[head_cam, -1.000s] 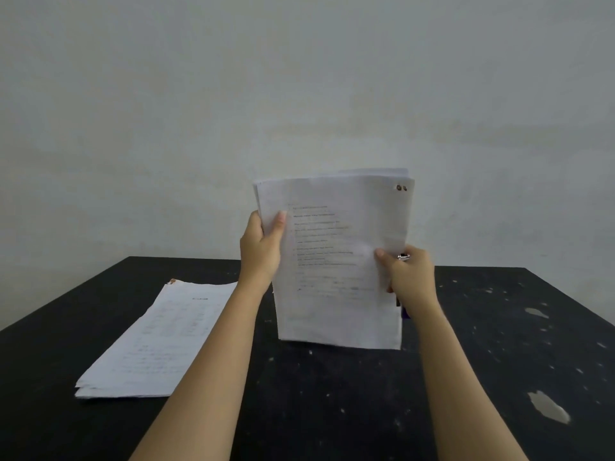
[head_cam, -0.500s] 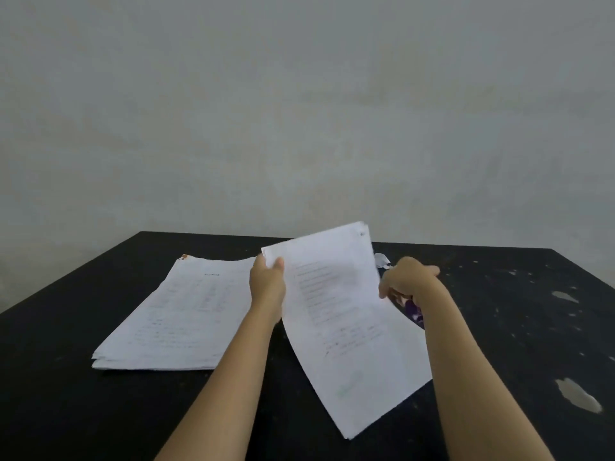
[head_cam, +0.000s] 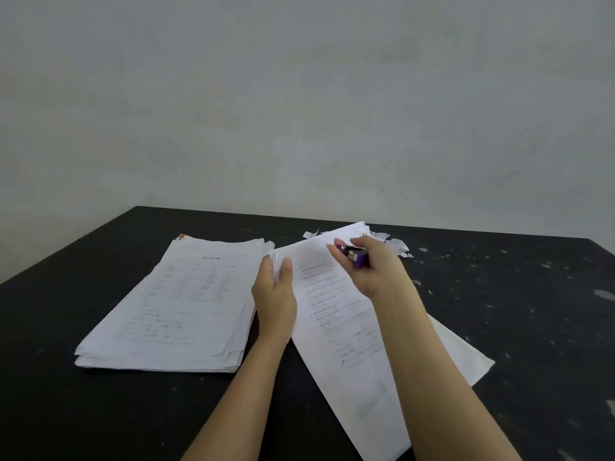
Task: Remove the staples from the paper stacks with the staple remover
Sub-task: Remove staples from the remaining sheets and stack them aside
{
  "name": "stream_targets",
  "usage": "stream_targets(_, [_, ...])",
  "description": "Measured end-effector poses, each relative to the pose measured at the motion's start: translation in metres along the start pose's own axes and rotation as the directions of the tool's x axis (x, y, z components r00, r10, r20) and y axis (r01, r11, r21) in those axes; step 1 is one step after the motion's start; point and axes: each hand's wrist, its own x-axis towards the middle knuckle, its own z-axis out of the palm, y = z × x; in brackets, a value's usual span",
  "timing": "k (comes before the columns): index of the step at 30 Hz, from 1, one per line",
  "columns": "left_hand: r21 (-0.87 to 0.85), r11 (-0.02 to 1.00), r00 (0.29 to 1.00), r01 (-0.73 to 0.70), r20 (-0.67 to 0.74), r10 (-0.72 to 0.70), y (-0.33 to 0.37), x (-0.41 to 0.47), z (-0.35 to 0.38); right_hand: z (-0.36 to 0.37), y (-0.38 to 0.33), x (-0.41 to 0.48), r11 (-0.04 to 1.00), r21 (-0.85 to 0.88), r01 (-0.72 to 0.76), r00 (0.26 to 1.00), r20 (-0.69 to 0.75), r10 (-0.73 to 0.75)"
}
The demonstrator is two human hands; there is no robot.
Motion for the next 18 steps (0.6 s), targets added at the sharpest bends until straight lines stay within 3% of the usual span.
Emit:
stream_targets(2, [0.001,0.999,0.999,-0.043,0.001,0.043,0.000,-0.001,0.003,0.014,0.004,-0.001,0.999,0.025,0.036,0.996,0.082,-0.038])
stream_targets(4, [0.018,0.996,0.996,-0.089,0.005,0.089,0.001,-0.004,0.005,0.026,0.007,0.003,0.980,-0.055,0.193,0.974,0.132,-0.184])
stream_targets(6, [0.034,0.990,0.991,-0.135,0.017,0.134,0.001,-0.006,0.007,0.032,0.010,0.007,0.802,-0.350,0.483,0.875,0.170,-0.453])
stream_targets(8, [0.045,0.986,0.987,-0.158,0.034,0.156,0.000,-0.006,0.006,0.037,0.013,0.006,0.582,-0.479,0.658,0.744,0.290,-0.602])
stream_targets(11, [0.047,0.984,0.984,-0.172,0.054,0.170,-0.002,-0.007,0.007,0.039,0.016,0.010,0.467,-0.466,0.752,0.650,0.403,-0.644])
stream_targets(18, [0.044,0.953,0.953,-0.298,0.063,0.295,0.007,-0.011,0.005,0.032,0.030,0.023,0.362,-0.549,0.753,0.644,0.503,-0.577])
